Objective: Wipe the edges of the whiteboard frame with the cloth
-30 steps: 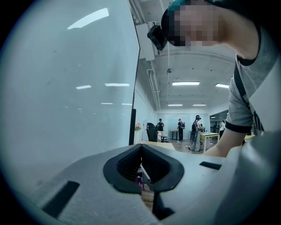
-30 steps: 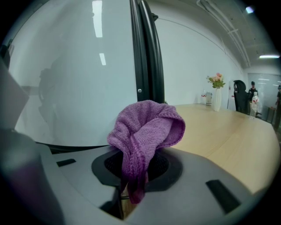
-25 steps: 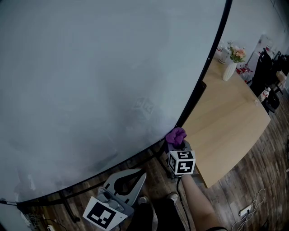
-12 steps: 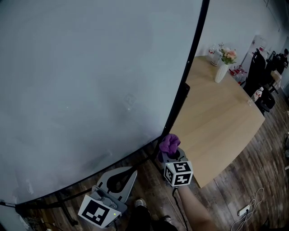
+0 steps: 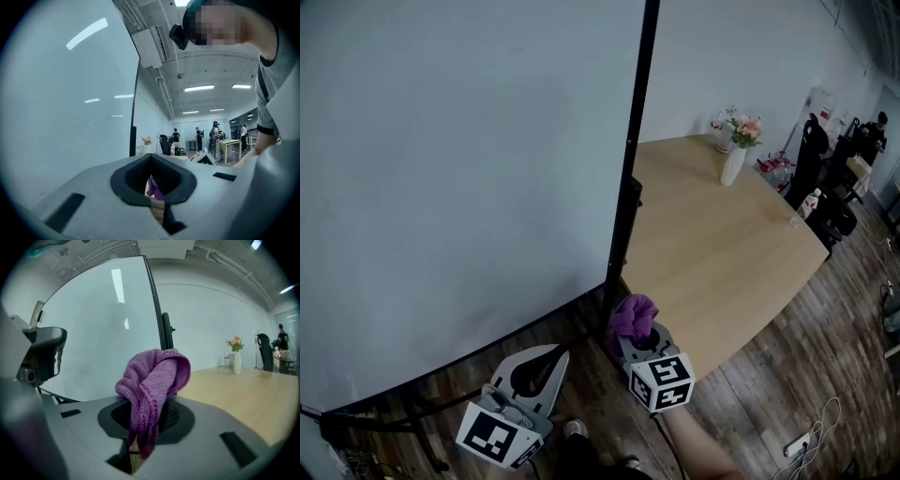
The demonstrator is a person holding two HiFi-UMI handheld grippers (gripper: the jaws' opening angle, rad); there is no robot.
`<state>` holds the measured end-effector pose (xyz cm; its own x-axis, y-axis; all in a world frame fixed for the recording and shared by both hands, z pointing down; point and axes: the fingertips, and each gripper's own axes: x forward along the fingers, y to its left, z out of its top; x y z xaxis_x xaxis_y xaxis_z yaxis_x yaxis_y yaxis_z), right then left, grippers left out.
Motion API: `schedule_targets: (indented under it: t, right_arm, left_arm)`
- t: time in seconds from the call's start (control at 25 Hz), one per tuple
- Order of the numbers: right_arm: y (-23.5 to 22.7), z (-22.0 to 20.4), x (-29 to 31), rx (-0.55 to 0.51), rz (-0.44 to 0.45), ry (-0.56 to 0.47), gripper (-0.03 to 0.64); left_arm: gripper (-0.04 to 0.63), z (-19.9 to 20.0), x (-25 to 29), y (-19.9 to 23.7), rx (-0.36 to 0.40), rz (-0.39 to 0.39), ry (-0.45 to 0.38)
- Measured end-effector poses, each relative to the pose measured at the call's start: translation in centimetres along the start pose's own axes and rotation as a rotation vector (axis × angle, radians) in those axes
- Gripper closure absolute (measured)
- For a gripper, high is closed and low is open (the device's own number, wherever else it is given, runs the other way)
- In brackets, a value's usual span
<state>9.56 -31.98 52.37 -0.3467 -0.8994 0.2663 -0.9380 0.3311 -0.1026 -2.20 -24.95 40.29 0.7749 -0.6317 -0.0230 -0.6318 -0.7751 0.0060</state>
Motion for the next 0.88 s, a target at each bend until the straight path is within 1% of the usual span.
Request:
schedule_targets:
  t: [0.32, 0.44, 0.6, 0.88]
  right_arm:
    - [2.2, 3.2, -6.9, -0.045, 0.086, -0.061, 0.534]
    - [3.4, 4.4, -9.3, -0.058, 0.116, -0.086, 0.534]
    - [4.7, 5.7, -12.2, -0.100, 0.150, -0.116, 0.532]
    - [7.1, 7.2, -16.9, -0.135, 0.212, -0.167, 0.532]
  left_arm:
    - [0.580, 1.7, -1.9, -4.2, 0.027, 0.061, -0.021]
    - [0.578, 2.5, -3.3, -5.4, 0.036, 0.092, -0.030]
    - [0.580, 3.6, -5.1, -6.9, 0.054, 0.138, -0.044]
    - [0.580, 5.0, -8.6, -9.7, 0.081, 0.214, -0.066]
